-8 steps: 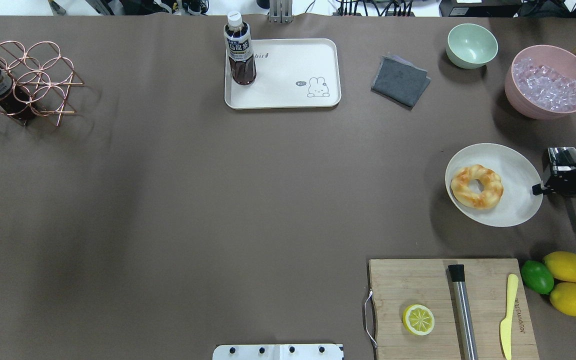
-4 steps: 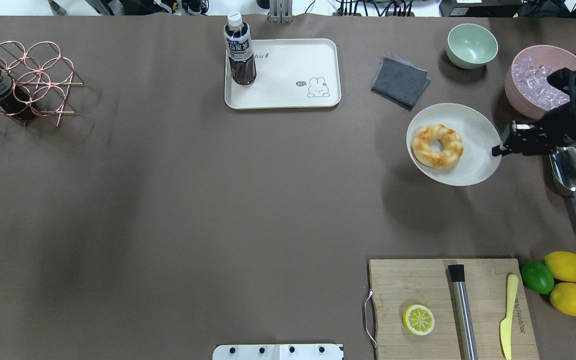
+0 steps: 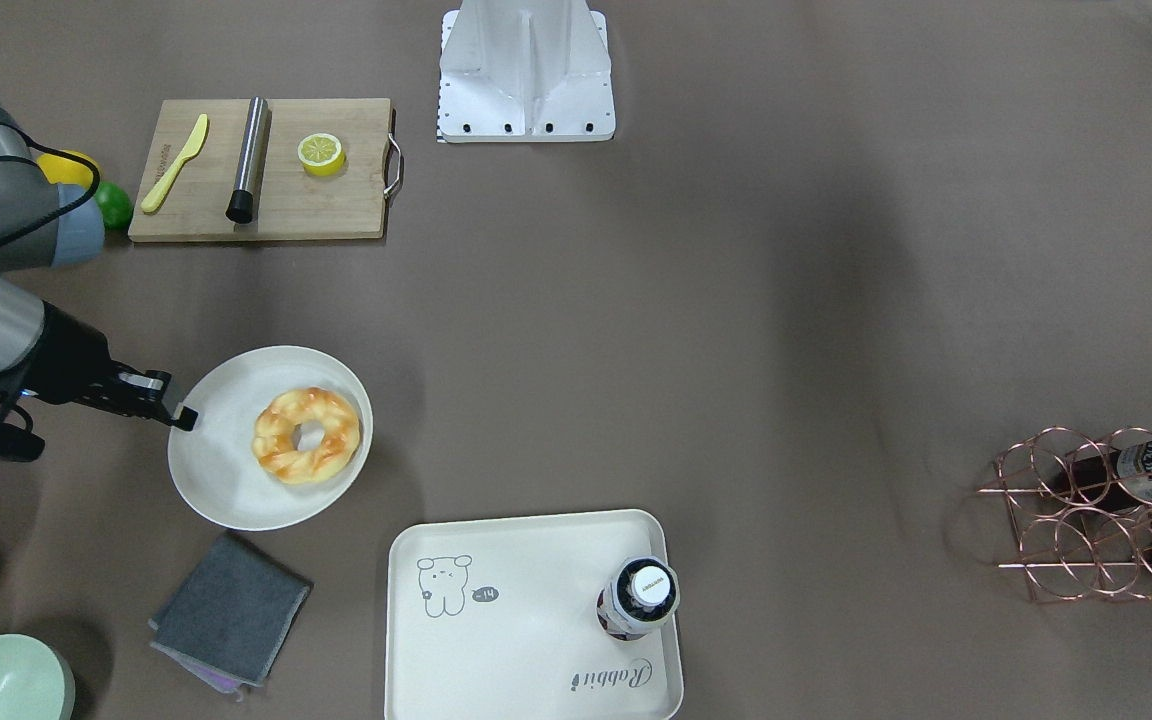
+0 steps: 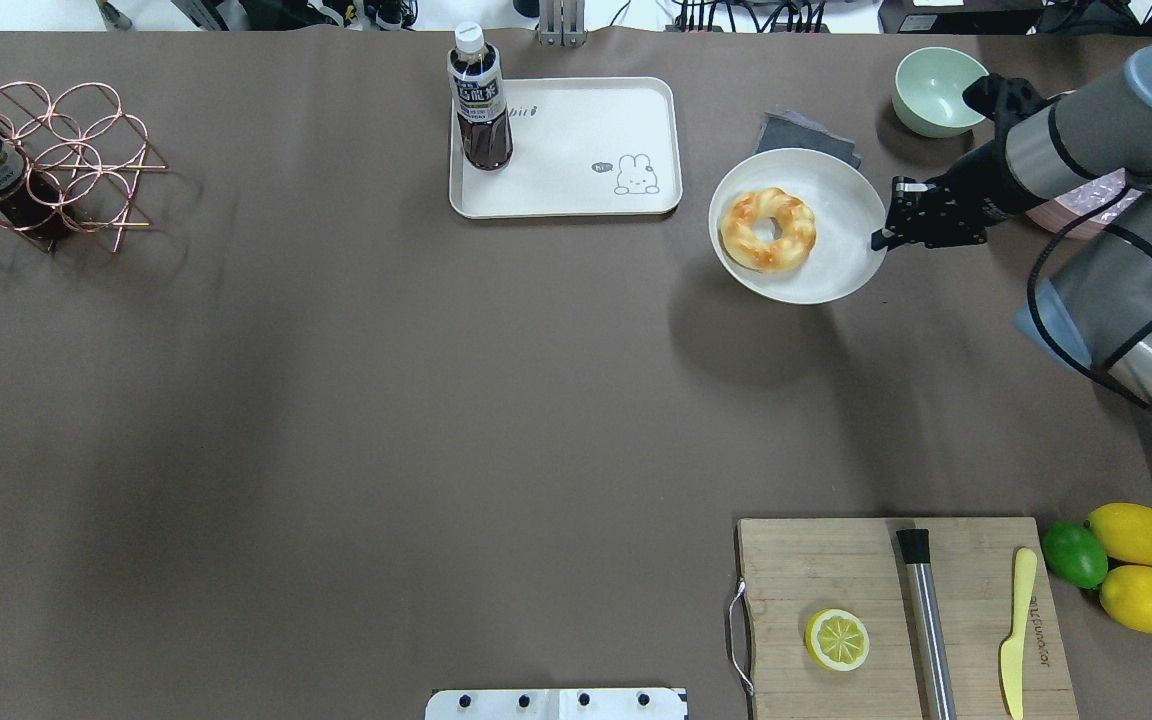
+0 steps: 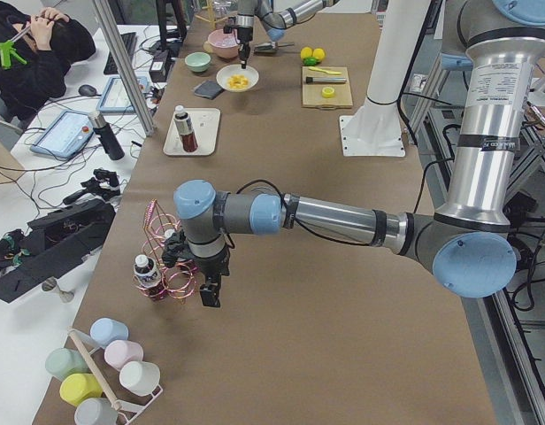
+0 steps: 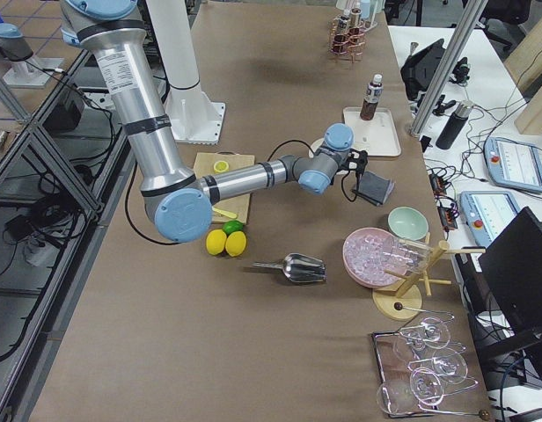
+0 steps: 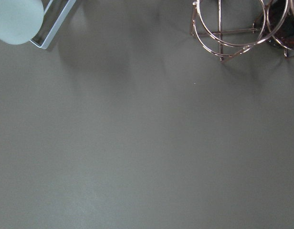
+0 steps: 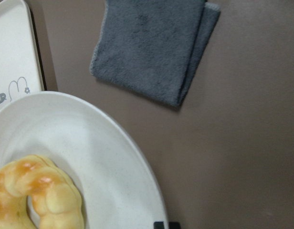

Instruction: Place donut on tray

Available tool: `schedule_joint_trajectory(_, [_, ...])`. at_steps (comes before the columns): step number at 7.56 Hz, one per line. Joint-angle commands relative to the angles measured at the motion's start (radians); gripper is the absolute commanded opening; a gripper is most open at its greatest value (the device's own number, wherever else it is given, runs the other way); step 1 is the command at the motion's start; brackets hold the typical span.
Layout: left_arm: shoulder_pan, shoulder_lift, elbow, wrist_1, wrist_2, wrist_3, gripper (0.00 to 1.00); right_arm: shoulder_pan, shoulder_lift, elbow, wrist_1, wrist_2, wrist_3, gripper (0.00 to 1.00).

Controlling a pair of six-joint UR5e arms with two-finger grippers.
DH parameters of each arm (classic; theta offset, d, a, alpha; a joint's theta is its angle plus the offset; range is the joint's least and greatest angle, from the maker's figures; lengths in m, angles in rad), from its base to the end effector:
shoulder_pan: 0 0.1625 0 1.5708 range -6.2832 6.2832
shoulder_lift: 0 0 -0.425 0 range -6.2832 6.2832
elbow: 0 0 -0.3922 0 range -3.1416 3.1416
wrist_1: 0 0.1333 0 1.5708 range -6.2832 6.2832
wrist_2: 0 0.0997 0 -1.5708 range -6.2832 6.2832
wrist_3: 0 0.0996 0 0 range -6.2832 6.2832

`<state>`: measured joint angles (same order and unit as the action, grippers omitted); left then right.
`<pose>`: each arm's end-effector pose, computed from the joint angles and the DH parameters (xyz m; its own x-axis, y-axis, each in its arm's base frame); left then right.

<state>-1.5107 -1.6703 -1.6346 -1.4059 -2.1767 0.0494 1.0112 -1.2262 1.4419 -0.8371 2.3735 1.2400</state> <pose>-0.0447 -0.5324 0.6037 0.8166 0.0977 -0.5689 -0.1005 0.9946 0.0265 -0.2880 -0.5760 0.4378 0.3827 0.1859 0.9050 -0.1629 0.9778 -0.1319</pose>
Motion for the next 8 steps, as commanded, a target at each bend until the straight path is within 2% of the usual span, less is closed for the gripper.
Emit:
schedule_joint_trajectory(1, [0.0, -0.002, 0.004, -0.001, -0.006, 0.0, 0.98, -0.087, 0.102, -0.035, -0.092, -0.092, 0.029, 0.0])
schedule_joint_trajectory(3, [0.0, 0.006, 0.009, -0.005, -0.008, 0.003, 0.98, -0.103, 0.14, -0.037, -0.12, -0.109, 0.029, 0.0])
schedule_joint_trajectory(5, [0.0, 0.011, 0.009, -0.004, -0.008, 0.003, 0.98, -0.095, 0.236, -0.064, -0.235, -0.135, 0.027, 0.0])
schedule_joint_trajectory(8, [0.0, 0.018, 0.012, -0.005, -0.008, 0.004, 0.98, -0.056, 0.4, -0.26, -0.246, -0.132, 0.024, 0.0])
